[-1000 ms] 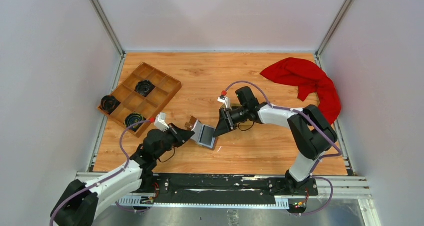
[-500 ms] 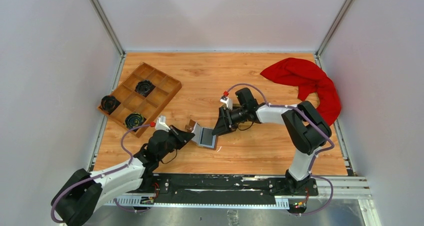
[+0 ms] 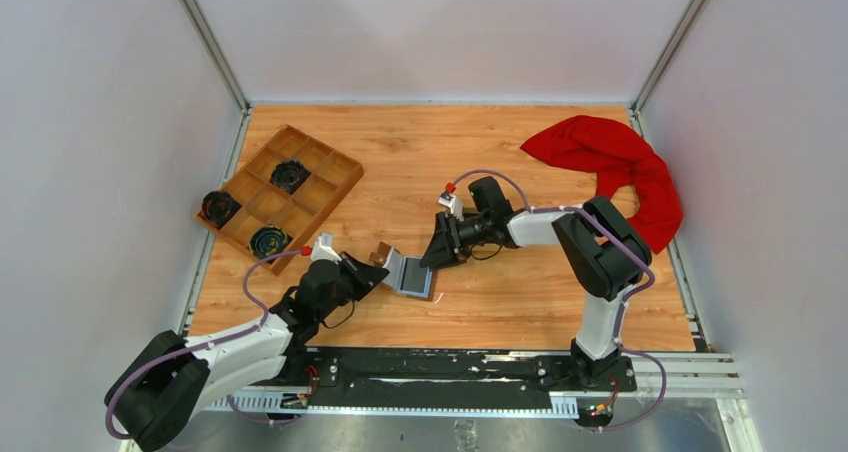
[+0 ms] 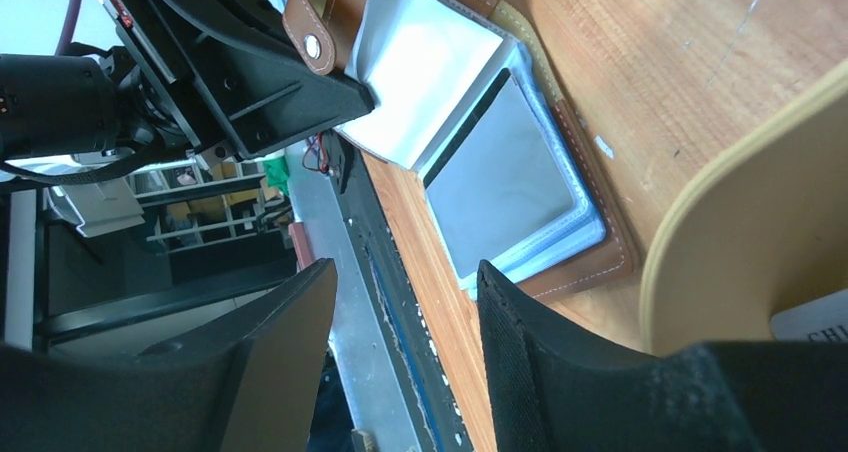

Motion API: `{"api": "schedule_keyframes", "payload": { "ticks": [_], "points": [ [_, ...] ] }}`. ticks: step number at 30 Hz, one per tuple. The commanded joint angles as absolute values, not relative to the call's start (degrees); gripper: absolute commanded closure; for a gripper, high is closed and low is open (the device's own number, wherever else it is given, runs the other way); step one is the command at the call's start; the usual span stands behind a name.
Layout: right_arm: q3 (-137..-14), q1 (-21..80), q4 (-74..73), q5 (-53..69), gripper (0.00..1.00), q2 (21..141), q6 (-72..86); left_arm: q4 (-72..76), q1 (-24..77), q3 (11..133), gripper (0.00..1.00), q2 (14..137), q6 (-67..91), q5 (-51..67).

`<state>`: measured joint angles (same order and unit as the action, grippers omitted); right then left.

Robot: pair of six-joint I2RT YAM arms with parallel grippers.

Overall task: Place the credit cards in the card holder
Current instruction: Insert the credit card into the card holder, then turn over the card holder at the center of the board.

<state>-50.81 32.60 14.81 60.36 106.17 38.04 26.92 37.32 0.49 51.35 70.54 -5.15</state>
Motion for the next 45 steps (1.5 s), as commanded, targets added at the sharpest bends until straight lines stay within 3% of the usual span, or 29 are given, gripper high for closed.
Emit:
{"api": "schedule_keyframes", "payload": {
  "ticks": [1,5,7,10,20,34,41,45],
  "points": [
    [-49.66,33.18,12.04,56.35,0.42,102.51,35.33,27.85,37.87,-0.25,1.0,51.13,71.13,-6.01],
    [-48.28,33.44,5.28,46.29,0.38,91.1,26.15,27.86,38.88,-0.56,1.0,49.9,73.18,-6.51],
    [-45.74,33.22,4.26,41.73,0.31,85.57,23.36,27.93,40.87,-0.33,1.0,49.87,74.52,-7.8],
    [-42.97,30.08,2.97,43.67,0.26,83.03,23.61,28.14,44.42,1.16,1.0,50.54,75.98,-11.65],
    [-34.46,25.57,5.12,40.88,0.43,79.93,21.84,38.13,48.78,3.62,1.0,59.46,77.45,-16.72],
    [-39.51,24.16,16.58,35.18,0.51,91.36,18.29,56.81,50.88,4.93,1.0,77.65,79.1,-16.55],
    [-44.19,22.18,19.04,30.13,0.49,93.31,14.25,62.76,51.4,6.71,1.0,85.39,78.74,-16.74],
    [-44.5,19.93,15.06,36.97,0.48,92.73,17.81,69.44,51.92,7.04,1.0,91.22,79.0,-17.88]
  ]
}}
